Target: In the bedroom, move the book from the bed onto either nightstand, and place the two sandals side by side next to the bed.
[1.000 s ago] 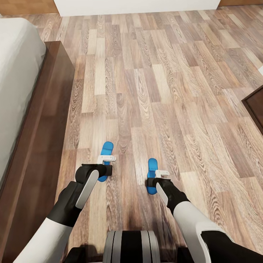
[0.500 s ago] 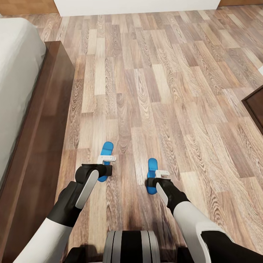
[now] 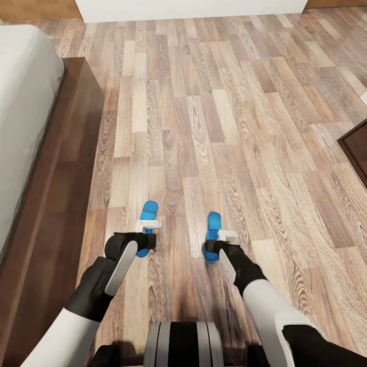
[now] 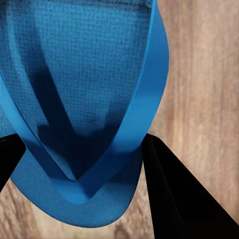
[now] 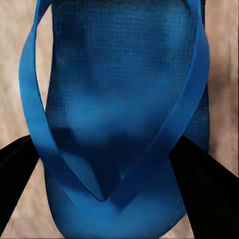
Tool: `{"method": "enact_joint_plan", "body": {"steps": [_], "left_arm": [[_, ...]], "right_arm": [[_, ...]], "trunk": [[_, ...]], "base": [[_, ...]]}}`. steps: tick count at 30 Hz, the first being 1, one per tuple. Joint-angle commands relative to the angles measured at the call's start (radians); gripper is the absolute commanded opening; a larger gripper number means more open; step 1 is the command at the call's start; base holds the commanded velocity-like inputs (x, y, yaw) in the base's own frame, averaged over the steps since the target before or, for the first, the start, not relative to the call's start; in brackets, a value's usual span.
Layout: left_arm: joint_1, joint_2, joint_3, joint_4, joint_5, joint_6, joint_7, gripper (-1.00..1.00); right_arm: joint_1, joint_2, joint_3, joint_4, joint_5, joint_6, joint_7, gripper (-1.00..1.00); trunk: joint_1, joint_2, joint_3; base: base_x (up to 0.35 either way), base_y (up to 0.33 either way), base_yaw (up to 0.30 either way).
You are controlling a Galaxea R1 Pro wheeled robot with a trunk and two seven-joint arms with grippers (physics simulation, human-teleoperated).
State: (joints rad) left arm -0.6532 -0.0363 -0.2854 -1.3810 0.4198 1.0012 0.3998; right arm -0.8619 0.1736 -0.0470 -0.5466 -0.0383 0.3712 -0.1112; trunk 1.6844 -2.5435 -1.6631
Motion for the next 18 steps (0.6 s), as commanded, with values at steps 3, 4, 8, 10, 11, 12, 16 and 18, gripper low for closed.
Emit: {"method": "enact_joint_plan", "body": {"steps": [3, 4, 8, 10, 11, 12, 16, 18], "left_arm": [[0.0, 0.0, 0.003, -0.001, 0.008, 0.004, 0.008, -1.0], [0.001, 0.0, 0.005, -0.002, 0.008, 0.004, 0.007, -1.0], [0.001, 0.0, 0.009, -0.003, 0.008, 0.003, 0.007, -1.0], [0.001, 0.0, 0.011, -0.01, 0.008, 0.001, 0.009, -1.0], [0.001, 0.0, 0.012, -0.014, 0.008, 0.001, 0.009, -1.0], [0.001, 0.0, 0.013, -0.018, 0.008, 0.0, 0.01, -1.0], [0.002, -0.003, 0.012, -0.026, 0.006, -0.013, 0.038, -1.0], [0.002, -0.008, 0.01, -0.024, 0.005, -0.028, 0.088, -1.0]], "right_arm": [[0.034, 0.001, -0.004, -0.114, -0.008, 0.022, -0.003, -1.0], [0.051, 0.001, -0.005, -0.16, -0.008, 0.037, -0.003, -1.0], [0.13, -0.002, -0.004, -0.379, -0.01, 0.15, -0.002, -1.0], [0.185, -0.003, -0.004, -0.529, -0.011, 0.231, 0.0, -1.0], [0.202, -0.004, -0.004, -0.574, -0.011, 0.252, 0.003, -1.0], [0.218, -0.004, -0.004, -0.616, -0.012, 0.27, 0.008, -1.0], [0.288, -0.006, -0.004, -0.804, -0.01, 0.349, 0.06, -1.0], [0.313, -0.006, -0.004, -0.875, -0.008, 0.39, 0.081, -1.0]], "trunk": [[0.0, 0.0, -0.001], [0.0, 0.0, -0.001], [0.0, 0.0, -0.001], [-0.001, 0.0, 0.003], [-0.001, 0.0, 0.007], [-0.001, 0.0, 0.011], [-0.003, 0.001, 0.026], [-0.004, 0.002, 0.034]], "base": [[0.0, 0.0, 0.0], [0.0, 0.0, 0.0], [0.0, 0.0, 0.0], [0.0, 0.0, 0.0], [0.0, 0.0, 0.0], [0.0, 0.0, 0.0], [0.0, 0.0, 0.0], [0.0, 0.0, 0.0]]}}
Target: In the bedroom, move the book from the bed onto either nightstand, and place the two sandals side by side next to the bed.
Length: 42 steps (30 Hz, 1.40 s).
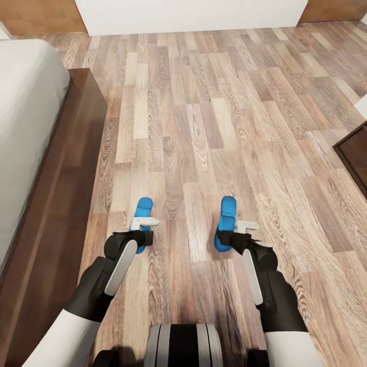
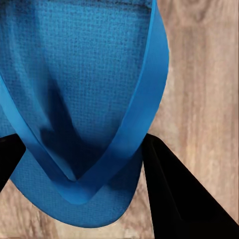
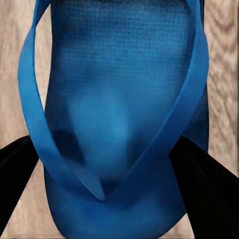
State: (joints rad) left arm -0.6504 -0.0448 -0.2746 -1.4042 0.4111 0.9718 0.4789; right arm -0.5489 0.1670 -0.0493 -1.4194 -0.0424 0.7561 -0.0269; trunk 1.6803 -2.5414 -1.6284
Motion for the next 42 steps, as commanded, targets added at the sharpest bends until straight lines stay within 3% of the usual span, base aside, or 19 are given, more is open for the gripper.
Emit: {"method": "enact_joint_plan", "body": {"steps": [1, 5, 7, 11, 16, 20, 23, 24, 31, 34, 42], "left_arm": [[0.001, -0.003, -0.003, 0.001, 0.014, -0.009, 0.045, -1.0], [0.006, -0.021, -0.008, 0.023, 0.023, -0.081, 0.204, -1.0], [0.009, -0.036, -0.015, 0.052, 0.03, -0.15, 0.275, -1.0], [0.011, -0.042, -0.023, 0.069, 0.06, -0.193, 0.299, -1.0], [0.061, -0.043, -0.059, -0.058, 0.099, -0.205, 0.28, -1.0], [0.081, -0.041, -0.087, -0.115, 0.108, -0.189, 0.255, -1.0], [0.089, -0.039, -0.095, -0.131, 0.111, -0.161, 0.232, -1.0], [0.093, -0.038, -0.098, -0.138, 0.113, -0.119, 0.19, -1.0], [0.095, -0.036, -0.078, -0.136, 0.111, -0.033, 0.085, -1.0], [0.095, -0.036, -0.051, -0.128, 0.113, -0.018, 0.065, -1.0], [0.094, -0.037, -0.028, -0.094, 0.148, -0.011, 0.052, -1.0]], "right_arm": [[0.011, 0.001, -0.001, -0.036, -0.003, 0.029, 0.005, -1.0], [0.046, 0.0, 0.003, -0.131, 0.001, 0.124, 0.025, -1.0], [0.059, 0.0, 0.003, -0.163, 0.003, 0.164, 0.032, -1.0], [0.066, -0.001, 0.002, -0.182, 0.003, 0.19, 0.036, -1.0], [0.074, -0.018, 0.004, -0.193, 0.001, 0.206, 0.041, -1.0], [0.077, -0.056, 0.005, -0.196, -0.006, 0.207, 0.07, -1.0], [0.077, -0.076, 0.002, -0.196, -0.005, 0.202, 0.176, -1.0], [0.078, -0.093, -0.003, -0.196, -0.004, 0.199, 0.27, -1.0], [0.078, -0.111, 0.0, -0.197, -0.004, 0.196, 0.331, -1.0], [0.078, -0.113, -0.003, -0.196, -0.004, 0.195, 0.338, -1.0], [0.078, -0.115, -0.004, -0.197, -0.005, 0.195, 0.348, -1.0]], "trunk": [[0.0, 0.0, 0.003], [-0.002, 0.001, 0.019], [-0.003, 0.001, 0.027], [-0.005, 0.002, 0.042], [-0.007, 0.004, 0.061], [-0.009, 0.004, 0.077], [-0.01, 0.005, 0.088], [-0.011, 0.005, 0.092], [-0.014, 0.007, 0.119], [-0.015, 0.008, 0.131], [-0.019, 0.01, 0.162]], "base": [[0.0, 0.0, 0.0], [0.0, 0.0, 0.0], [0.0, 0.0, 0.0], [0.0, 0.0, 0.0], [0.0, 0.0, 0.0], [0.0, 0.0, 0.0], [0.0, 0.0, 0.0], [0.0, 0.0, 0.0], [0.0, 0.0, 0.0], [0.0, 0.0, 0.0], [0.0, 0.0, 0.0]]}}
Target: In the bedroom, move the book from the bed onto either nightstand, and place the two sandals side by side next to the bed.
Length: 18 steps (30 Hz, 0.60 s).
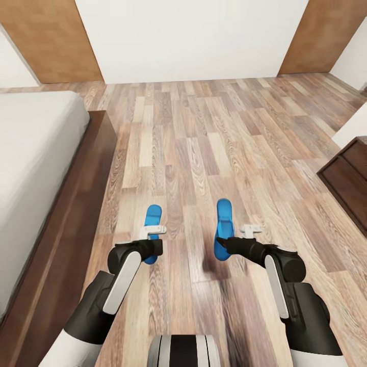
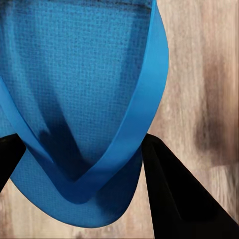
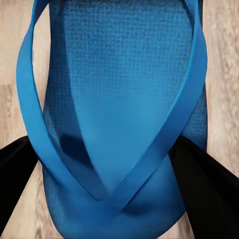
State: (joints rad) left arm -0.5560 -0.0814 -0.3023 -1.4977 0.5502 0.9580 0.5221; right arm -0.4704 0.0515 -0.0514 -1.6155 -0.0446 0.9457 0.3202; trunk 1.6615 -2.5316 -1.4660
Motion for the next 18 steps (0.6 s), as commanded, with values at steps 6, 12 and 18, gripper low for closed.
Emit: {"method": "enact_joint_plan", "body": {"steps": [6, 12, 18], "left_arm": [[-0.001, 0.0, 0.003, 0.009, 0.015, 0.002, 0.006, -1.0], [0.006, 0.002, 0.0, 0.023, 0.008, -0.009, 0.023, -1.0], [0.143, 0.003, -0.002, 0.007, 0.005, -0.069, 0.023, -1.0]], "right_arm": [[-0.001, 0.001, 0.001, -0.001, -0.003, 0.005, 0.003, -1.0], [-0.001, 0.0, 0.002, -0.001, -0.003, 0.005, 0.006, -1.0], [0.021, -0.001, 0.004, -0.001, -0.003, 0.005, 0.007, -1.0]], "trunk": [[-0.003, 0.001, 0.023], [-0.006, 0.003, 0.046], [-0.008, 0.004, 0.069]], "base": [[0.0, 0.0, 0.0], [0.0, 0.0, 0.0], [0.0, 0.0, 0.0]]}}
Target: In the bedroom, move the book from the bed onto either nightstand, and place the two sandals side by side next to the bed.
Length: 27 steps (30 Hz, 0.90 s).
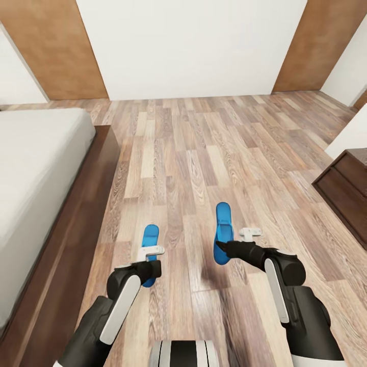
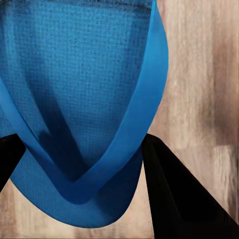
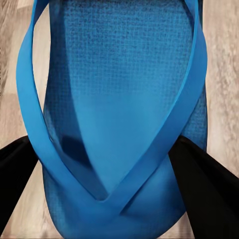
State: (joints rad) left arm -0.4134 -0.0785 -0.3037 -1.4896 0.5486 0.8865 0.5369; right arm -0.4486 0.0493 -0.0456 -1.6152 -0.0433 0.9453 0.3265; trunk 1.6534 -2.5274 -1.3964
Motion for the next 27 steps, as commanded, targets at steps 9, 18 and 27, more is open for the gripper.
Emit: {"method": "enact_joint_plan", "body": {"steps": [9, 18, 27], "left_arm": [[0.102, 0.004, -0.012, -0.015, 0.007, -0.108, 0.006, -1.0], [0.113, 0.005, -0.012, -0.018, 0.009, -0.114, -0.002, -1.0], [0.116, 0.062, 0.001, -0.015, 0.038, -0.095, -0.101, -1.0]], "right_arm": [[0.04, 0.002, 0.003, -0.001, -0.004, -0.01, 0.002, -1.0], [0.045, 0.0, -0.002, -0.002, -0.004, -0.052, 0.002, -1.0], [0.045, 0.0, -0.001, -0.002, -0.004, -0.057, 0.002, -1.0]], "trunk": [[-0.004, 0.002, 0.034], [-0.008, 0.004, 0.069], [-0.012, 0.006, 0.104]], "base": [[0.0, 0.0, 0.0], [0.0, 0.0, 0.0], [0.0, 0.0, 0.0]]}}
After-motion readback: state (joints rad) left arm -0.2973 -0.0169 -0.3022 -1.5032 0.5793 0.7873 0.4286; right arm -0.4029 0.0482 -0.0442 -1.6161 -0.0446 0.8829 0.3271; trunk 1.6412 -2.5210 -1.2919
